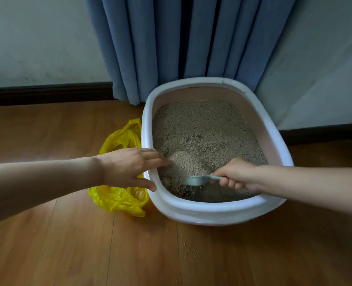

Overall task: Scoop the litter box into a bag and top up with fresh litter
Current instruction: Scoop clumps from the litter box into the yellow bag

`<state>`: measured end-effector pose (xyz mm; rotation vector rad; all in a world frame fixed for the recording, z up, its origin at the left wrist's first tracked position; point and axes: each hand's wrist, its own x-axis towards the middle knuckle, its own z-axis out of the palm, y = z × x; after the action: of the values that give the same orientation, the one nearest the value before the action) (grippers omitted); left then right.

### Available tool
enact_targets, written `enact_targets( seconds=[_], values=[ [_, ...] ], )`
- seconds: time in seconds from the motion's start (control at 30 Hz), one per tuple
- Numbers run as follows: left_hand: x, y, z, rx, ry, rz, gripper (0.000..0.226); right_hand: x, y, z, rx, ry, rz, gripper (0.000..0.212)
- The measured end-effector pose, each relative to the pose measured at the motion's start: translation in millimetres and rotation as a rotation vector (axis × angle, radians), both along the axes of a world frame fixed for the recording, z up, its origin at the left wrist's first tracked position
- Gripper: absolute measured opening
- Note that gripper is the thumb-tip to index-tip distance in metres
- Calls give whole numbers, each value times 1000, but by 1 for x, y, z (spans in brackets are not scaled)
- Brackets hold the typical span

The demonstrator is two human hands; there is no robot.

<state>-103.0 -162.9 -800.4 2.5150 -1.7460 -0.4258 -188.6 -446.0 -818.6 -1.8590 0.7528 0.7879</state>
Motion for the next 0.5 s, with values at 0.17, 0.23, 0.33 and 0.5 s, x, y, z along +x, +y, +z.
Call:
enact_targets(
  seconds=[0.17, 0.23, 0.33, 0.5],
  values=[
    [10, 1, 12, -31, -81, -12, 70, 44, -29, 34, 102, 129, -74, 20],
    [16, 2, 12, 6, -103, -24, 72, 55, -48, 53, -225, 103, 249, 19],
    [27, 1, 11, 12, -160, -56, 74, 67, -74, 75, -825, -42, 672, 29],
    [44, -1, 5, 51, -235, -24, 86, 86, -100, 79, -1195, -236, 773, 25]
  ],
)
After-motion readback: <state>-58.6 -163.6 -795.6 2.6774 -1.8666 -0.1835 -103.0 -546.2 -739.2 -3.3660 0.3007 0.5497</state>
